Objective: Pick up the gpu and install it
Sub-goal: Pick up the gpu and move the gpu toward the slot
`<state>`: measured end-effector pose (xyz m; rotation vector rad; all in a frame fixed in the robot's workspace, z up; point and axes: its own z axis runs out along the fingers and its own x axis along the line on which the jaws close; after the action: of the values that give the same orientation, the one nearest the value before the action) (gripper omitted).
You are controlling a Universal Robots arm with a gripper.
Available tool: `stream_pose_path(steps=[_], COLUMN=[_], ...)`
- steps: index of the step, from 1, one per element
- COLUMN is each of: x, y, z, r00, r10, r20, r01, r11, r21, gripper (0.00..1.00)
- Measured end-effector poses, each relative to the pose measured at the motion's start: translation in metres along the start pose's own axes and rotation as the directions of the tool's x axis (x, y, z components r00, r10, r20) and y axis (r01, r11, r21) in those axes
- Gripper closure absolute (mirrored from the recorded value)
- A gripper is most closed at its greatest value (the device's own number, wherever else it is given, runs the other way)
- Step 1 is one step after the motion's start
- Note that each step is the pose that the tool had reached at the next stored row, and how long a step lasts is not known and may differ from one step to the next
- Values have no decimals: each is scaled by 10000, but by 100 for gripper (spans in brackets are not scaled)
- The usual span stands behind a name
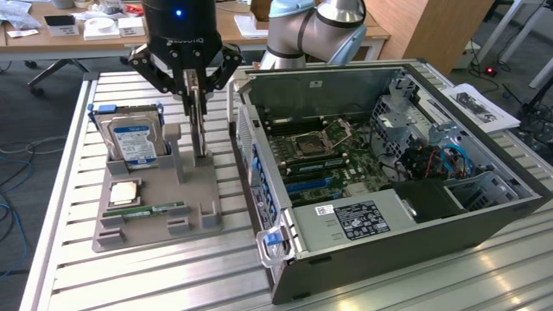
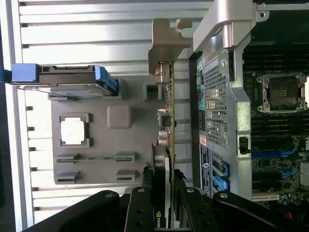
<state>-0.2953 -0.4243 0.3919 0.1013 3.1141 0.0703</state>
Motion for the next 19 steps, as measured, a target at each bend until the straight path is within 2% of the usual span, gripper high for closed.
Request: stream_pose_path(steps=[12, 19], x=[-3, -4], y=[7, 7], z=[-154, -160], r00=[10000, 10000], r10=[0, -1], r20=[1, 1], r01=[0, 1], r11=[10000, 10000], r21=[-2, -1], gripper=[73, 73])
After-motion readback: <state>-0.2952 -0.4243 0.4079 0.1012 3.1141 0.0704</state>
